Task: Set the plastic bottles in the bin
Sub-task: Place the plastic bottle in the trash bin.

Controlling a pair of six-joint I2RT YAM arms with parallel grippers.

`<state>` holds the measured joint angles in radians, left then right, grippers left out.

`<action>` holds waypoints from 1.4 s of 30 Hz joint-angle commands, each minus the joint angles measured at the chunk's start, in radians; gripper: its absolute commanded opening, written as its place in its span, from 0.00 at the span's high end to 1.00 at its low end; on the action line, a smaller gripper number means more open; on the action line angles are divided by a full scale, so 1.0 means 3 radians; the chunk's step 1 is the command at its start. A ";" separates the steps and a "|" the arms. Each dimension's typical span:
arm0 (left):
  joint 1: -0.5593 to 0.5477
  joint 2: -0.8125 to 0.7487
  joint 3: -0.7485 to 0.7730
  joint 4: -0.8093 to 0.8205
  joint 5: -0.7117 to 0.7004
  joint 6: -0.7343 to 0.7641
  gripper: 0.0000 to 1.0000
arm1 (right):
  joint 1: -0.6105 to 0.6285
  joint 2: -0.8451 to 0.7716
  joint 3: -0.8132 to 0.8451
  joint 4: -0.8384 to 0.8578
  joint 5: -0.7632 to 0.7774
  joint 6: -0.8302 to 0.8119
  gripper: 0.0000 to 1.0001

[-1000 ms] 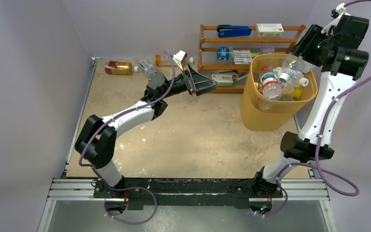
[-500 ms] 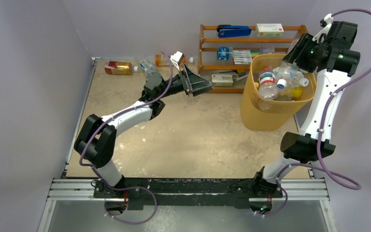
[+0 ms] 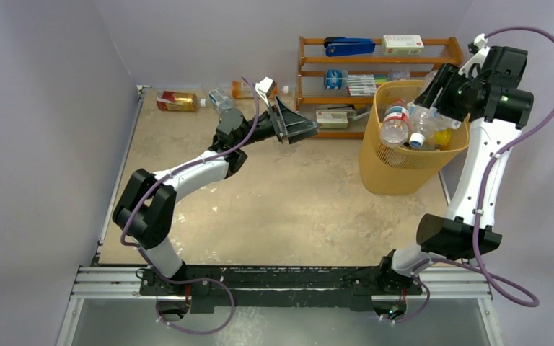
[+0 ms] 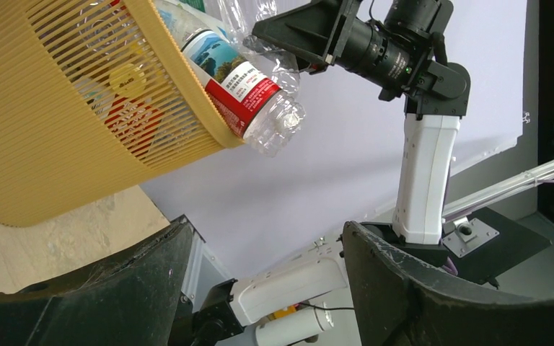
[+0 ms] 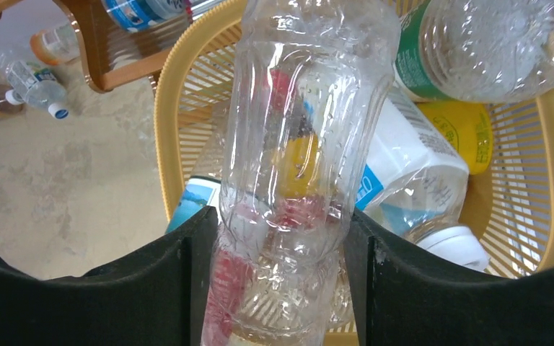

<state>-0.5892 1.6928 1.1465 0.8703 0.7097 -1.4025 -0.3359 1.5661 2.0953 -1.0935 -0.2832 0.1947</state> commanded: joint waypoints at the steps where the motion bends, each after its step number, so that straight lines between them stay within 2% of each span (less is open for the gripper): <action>1: 0.0016 0.0056 0.0038 0.0087 -0.0037 0.0070 0.24 | 0.0042 -0.0191 -0.0167 0.0138 -0.0024 -0.0086 0.37; 7: 0.0011 0.0087 0.0090 -0.0029 -0.0105 0.0136 0.24 | 0.0046 -0.0195 -0.0257 0.0243 -0.0012 -0.0062 0.27; 13: 0.0006 0.0068 0.0100 -0.0156 -0.0187 0.0215 0.23 | 0.0049 -0.0024 0.0018 0.0298 -0.0037 0.0031 0.23; 19: -0.0015 0.0049 0.0090 -0.0239 -0.0273 0.0277 0.23 | 0.0121 0.0212 0.0041 0.0474 -0.0179 0.0052 0.26; 21: -0.0029 0.0042 0.0085 -0.0258 -0.0292 0.0291 0.23 | 0.0127 0.0287 0.0062 0.0520 -0.0232 0.0054 0.34; 27: -0.0065 0.0028 0.0100 -0.0329 -0.0348 0.0342 0.23 | 0.0237 0.0545 0.0346 0.0565 -0.0259 0.0137 0.39; 30: -0.0071 0.0010 0.0105 -0.0373 -0.0359 0.0363 0.23 | 0.0315 0.0745 0.0592 0.0490 -0.0190 0.0139 0.38; 33: -0.0071 -0.0029 0.0110 -0.0454 -0.0362 0.0422 0.23 | 0.0342 0.0891 0.0778 0.0370 -0.0102 0.0109 0.33; 35: -0.0071 -0.0033 0.0109 -0.0508 -0.0362 0.0461 0.23 | 0.0342 0.0895 0.0801 0.0347 -0.0084 0.0110 0.28; 42: -0.0071 -0.0015 0.0104 -0.0512 -0.0362 0.0466 0.23 | 0.0342 0.0725 0.0751 0.0224 0.0030 0.0084 0.26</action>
<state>-0.6090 1.7260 1.1469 0.6861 0.6117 -1.2957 -0.2363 1.8519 2.3001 -1.0027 -0.3038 0.2249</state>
